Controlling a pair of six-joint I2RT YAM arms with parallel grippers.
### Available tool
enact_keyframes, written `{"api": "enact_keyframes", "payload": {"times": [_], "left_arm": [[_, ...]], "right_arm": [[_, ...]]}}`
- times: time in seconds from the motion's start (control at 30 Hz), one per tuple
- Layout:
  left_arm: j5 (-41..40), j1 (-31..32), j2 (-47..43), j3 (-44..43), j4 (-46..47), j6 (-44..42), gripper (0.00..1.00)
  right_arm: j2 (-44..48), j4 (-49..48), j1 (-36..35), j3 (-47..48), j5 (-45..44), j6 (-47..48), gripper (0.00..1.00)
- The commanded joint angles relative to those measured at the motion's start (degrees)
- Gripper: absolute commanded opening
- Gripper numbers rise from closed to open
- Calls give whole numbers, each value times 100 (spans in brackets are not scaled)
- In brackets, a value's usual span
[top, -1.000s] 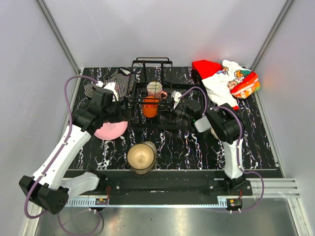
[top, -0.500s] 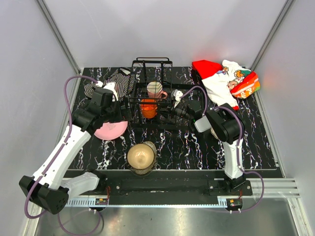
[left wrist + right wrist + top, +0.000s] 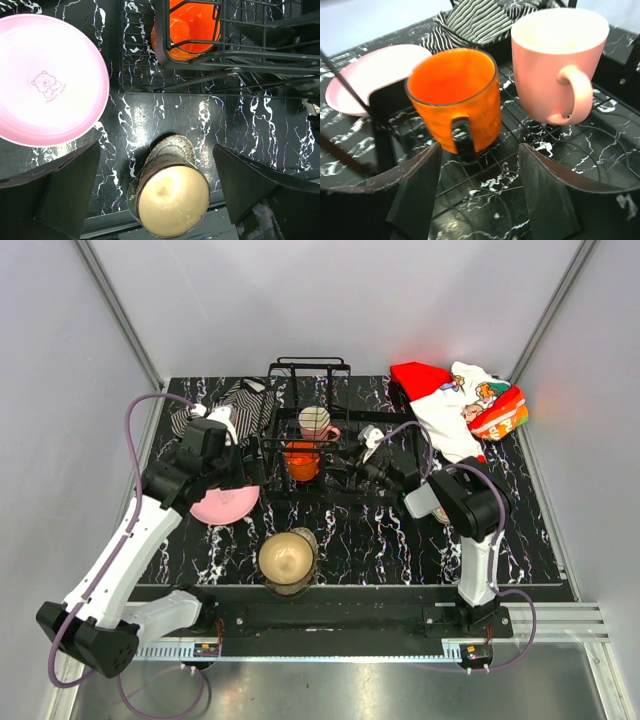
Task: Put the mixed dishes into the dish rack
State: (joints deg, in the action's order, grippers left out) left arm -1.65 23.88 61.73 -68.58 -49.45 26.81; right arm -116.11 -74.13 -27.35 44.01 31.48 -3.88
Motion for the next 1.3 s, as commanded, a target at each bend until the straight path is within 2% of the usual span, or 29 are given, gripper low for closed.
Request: {"api": "enact_keyframes", "payload": {"times": [0.0, 0.17, 0.3, 0.37, 0.43, 0.53, 0.57, 0.6, 0.63, 0.67, 0.7, 0.8, 0.87, 0.97, 1.03, 1.27], "left_arm": [[-63, -41, -293, -165, 146, -18, 99], [-81, -41, -478, -95, 181, 17, 99], [7, -50, -653, -16, 173, 88, 99], [24, -41, -802, 98, 173, 140, 99], [24, -50, -995, 274, 173, 210, 99], [77, -41, -1233, 520, 155, 307, 99], [86, -50, -1304, 573, 146, 351, 99], [103, -50, -1374, 695, 155, 404, 99], [121, -41, -1488, 757, 146, 448, 99], [130, -41, -1550, 819, 146, 483, 99], [139, -50, -1603, 941, 146, 562, 99], [269, -50, -1796, 1188, 172, 685, 99], [314, -41, -1910, 1302, 199, 720, 99], [358, -41, -2034, 1435, 243, 747, 99], [411, -41, -2078, 1452, 234, 756, 99], [622, -50, -2157, 1487, 313, 782, 99]], "right_arm": [[738, -1420, -7, -374, -404, -95, 69], [1389, -1412, 90, -892, -1125, -174, 72], [2021, -1342, 108, -1411, -2134, -542, 72], [2583, -1228, 108, -1849, -2514, -971, 72], [3312, -1000, 108, -2141, -2507, -1237, 72], [4682, 140, 90, -2633, -2516, -1931, 74], [5103, 1267, 46, -2643, -2629, -2141, 75], [5978, 1939, -41, -2626, -2700, -2204, 78], [6413, 2651, -103, -2495, -2813, -2240, 80], [6826, 3963, -147, -2407, -3049, -2292, 83], [7535, 4550, -165, -2336, -3113, -2319, 85], [8531, 6774, -165, -1845, -3727, -2468, 98], [8798, 7985, -165, -1458, -3965, -2564, 100], [9054, 8789, -165, -1167, -3984, -2793, 100], [9045, 8915, -165, -1062, -3773, -2794, 100], [8887, 9818, -165, -745, -4360, -4092, 100]]}}
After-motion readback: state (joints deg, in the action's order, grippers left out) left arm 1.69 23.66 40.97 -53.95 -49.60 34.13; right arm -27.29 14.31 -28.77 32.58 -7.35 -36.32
